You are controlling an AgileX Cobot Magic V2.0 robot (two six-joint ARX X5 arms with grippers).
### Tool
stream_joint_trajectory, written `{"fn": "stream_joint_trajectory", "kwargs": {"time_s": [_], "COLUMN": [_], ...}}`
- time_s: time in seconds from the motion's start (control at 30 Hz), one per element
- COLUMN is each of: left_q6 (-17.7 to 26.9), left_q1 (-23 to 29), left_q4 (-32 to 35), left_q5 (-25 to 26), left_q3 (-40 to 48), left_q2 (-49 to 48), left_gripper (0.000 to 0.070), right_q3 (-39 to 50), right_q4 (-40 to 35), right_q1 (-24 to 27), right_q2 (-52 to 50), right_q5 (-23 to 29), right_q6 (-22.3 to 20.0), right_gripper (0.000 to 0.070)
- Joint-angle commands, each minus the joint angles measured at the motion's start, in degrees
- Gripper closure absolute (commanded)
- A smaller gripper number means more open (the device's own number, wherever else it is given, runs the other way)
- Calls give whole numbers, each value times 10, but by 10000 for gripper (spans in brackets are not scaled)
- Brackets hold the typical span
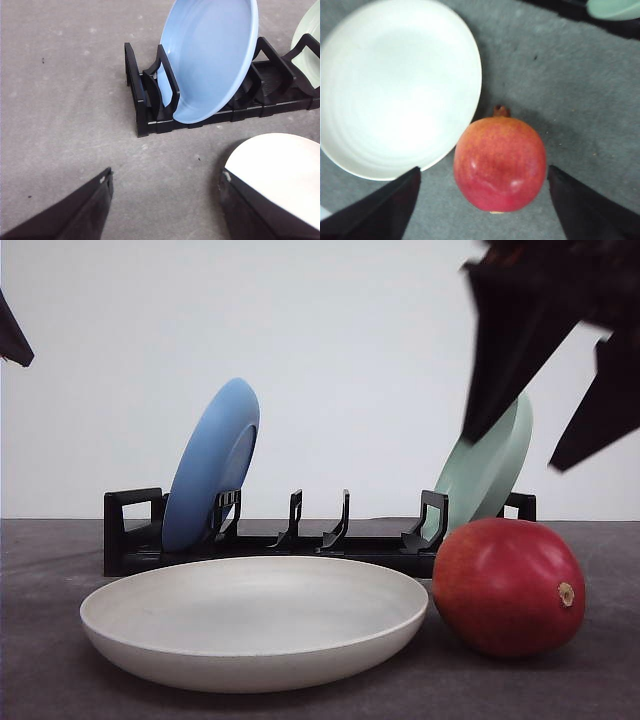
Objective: Place pomegranate in white plate
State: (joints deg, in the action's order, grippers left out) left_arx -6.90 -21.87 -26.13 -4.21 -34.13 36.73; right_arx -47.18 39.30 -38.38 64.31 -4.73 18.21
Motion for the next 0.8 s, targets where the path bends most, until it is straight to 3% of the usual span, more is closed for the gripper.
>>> {"fn": "stream_joint_trajectory", "kwargs": {"time_s": [0.0,0.23,0.57,0.63,0.77], "left_q6": [-1,-1,-1,-1,-1], "left_q1": [-1,-1,-1,-1,-1], "left_q4": [3,4,4,4,4], "left_q5": [-1,-1,-2,-2,-3], "left_q3": [-3,-3,-3,-3,-3], "left_q2": [3,3,3,3,3], "left_gripper": [305,305,306,305,306], "right_q3": [-8,-8,-8,-8,-14], "right_q4": [-8,-32,-50,-49,-37], "right_q1": [-5,-5,-5,-5,-4], "right_q2": [21,93,175,180,180], "right_q5": [3,3,3,3,1], "right_q6": [-8,-9,-8,-8,-8], "right_gripper": [148,74,76,100,248]}}
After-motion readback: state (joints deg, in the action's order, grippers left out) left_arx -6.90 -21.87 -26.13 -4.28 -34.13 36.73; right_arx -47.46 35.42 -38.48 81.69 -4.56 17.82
